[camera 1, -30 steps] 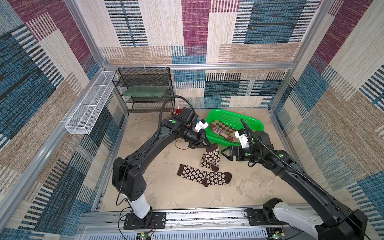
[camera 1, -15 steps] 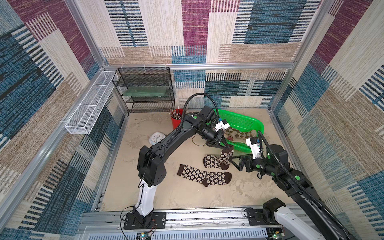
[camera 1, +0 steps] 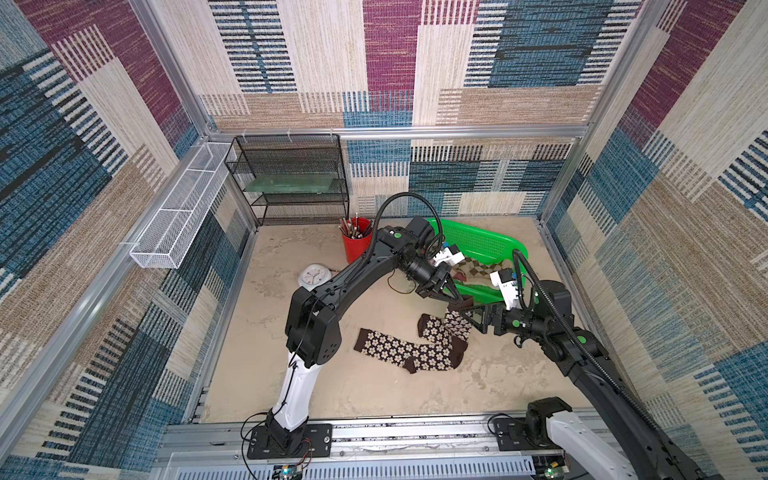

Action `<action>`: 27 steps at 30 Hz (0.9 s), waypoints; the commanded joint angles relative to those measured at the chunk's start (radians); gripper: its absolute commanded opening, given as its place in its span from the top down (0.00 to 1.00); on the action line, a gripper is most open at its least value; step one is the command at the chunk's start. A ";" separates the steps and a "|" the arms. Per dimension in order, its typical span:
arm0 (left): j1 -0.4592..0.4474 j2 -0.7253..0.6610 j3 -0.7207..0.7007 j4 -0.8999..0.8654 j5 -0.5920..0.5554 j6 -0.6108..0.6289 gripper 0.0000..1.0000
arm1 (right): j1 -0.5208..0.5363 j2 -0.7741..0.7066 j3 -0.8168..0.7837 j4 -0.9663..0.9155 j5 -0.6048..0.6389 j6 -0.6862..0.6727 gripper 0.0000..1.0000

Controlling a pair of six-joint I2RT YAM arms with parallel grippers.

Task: Place the socks together as a pair
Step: Flatten out the sock.

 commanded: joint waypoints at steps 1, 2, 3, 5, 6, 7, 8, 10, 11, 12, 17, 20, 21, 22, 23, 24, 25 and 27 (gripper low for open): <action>0.001 0.011 0.005 -0.029 0.042 0.051 1.00 | -0.003 -0.001 0.017 0.062 -0.143 -0.058 0.16; 0.001 0.014 0.006 -0.032 0.041 0.054 1.00 | -0.005 -0.007 0.014 0.062 -0.153 -0.059 0.18; 0.000 0.017 0.007 -0.032 0.042 0.055 1.00 | -0.007 -0.011 0.006 0.070 -0.168 -0.053 0.21; 0.000 0.022 0.010 -0.032 0.041 0.053 1.00 | -0.008 -0.008 -0.009 0.075 -0.189 -0.042 0.32; 0.001 0.024 0.011 -0.032 0.042 0.053 1.00 | -0.008 -0.005 -0.014 0.073 -0.196 -0.040 0.37; 0.001 0.028 0.015 -0.032 0.040 0.052 1.00 | -0.008 -0.002 -0.017 0.067 -0.196 -0.040 0.42; 0.001 0.030 0.018 -0.032 0.040 0.052 1.00 | -0.008 -0.002 -0.018 0.062 -0.193 -0.042 0.44; 0.001 0.034 0.027 -0.032 0.043 0.050 1.00 | -0.008 -0.007 -0.018 0.051 -0.182 -0.042 0.48; 0.000 0.036 0.028 -0.032 0.042 0.052 1.00 | -0.008 -0.006 -0.015 0.044 -0.175 -0.043 0.52; 0.001 0.035 0.032 -0.032 0.046 0.052 1.00 | -0.008 -0.008 -0.012 0.037 -0.168 -0.043 0.56; 0.001 0.028 0.039 -0.032 0.054 0.054 1.00 | -0.008 -0.014 -0.018 0.030 -0.154 -0.035 0.66; -0.001 0.025 0.036 -0.032 0.065 0.053 1.00 | -0.008 -0.017 -0.026 0.048 -0.152 -0.013 0.76; -0.001 0.024 0.036 -0.032 0.065 0.054 1.00 | -0.007 -0.020 -0.027 0.054 -0.152 -0.004 0.80; -0.001 0.021 0.036 -0.032 0.066 0.054 1.00 | -0.006 -0.024 -0.028 0.059 -0.151 0.004 0.85; -0.002 0.019 0.036 -0.033 0.067 0.054 1.00 | -0.006 -0.029 -0.027 0.065 -0.147 0.012 0.89; -0.001 0.018 0.037 -0.032 0.066 0.053 1.00 | -0.006 -0.038 -0.028 0.070 -0.141 0.021 0.95; -0.001 0.018 0.040 -0.032 0.063 0.053 1.00 | -0.006 -0.046 -0.027 0.074 -0.134 0.032 0.99; -0.001 0.018 0.046 -0.034 0.060 0.052 1.00 | -0.006 -0.064 -0.026 0.085 -0.122 0.052 1.00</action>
